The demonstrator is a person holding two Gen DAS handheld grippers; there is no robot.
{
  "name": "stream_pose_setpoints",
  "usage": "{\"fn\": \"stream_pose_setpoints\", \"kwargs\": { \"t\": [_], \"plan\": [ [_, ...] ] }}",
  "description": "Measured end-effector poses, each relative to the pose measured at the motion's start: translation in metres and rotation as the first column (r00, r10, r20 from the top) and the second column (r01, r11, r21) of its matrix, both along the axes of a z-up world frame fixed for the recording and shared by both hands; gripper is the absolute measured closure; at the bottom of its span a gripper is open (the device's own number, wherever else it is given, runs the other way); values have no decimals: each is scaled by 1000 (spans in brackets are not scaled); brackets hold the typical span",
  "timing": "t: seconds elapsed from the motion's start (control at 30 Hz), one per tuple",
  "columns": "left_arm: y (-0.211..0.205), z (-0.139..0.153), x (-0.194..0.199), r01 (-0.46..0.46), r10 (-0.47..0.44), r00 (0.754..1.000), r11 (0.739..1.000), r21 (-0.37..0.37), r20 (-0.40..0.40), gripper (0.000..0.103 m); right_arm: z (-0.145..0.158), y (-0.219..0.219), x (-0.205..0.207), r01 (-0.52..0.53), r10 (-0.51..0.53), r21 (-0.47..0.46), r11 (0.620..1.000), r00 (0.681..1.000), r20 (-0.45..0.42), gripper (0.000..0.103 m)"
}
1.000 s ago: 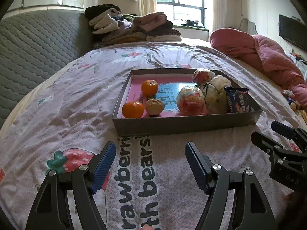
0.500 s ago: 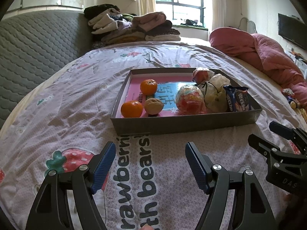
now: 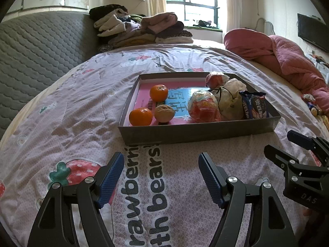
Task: Organize objects
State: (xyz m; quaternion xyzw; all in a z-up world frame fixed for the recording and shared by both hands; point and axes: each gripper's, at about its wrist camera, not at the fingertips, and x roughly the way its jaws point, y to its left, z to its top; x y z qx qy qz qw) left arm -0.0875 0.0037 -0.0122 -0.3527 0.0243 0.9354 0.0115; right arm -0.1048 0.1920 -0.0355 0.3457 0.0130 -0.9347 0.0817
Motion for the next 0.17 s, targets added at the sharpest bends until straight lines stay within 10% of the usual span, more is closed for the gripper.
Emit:
{"fn": "stream_pose_setpoints", "kwargs": {
  "t": [0.17],
  "plan": [
    [-1, 0, 1, 0, 0, 1000, 1000, 4, -11, 27, -1, 0, 0, 1, -1, 0, 1000, 1000, 8, 28]
  ]
}}
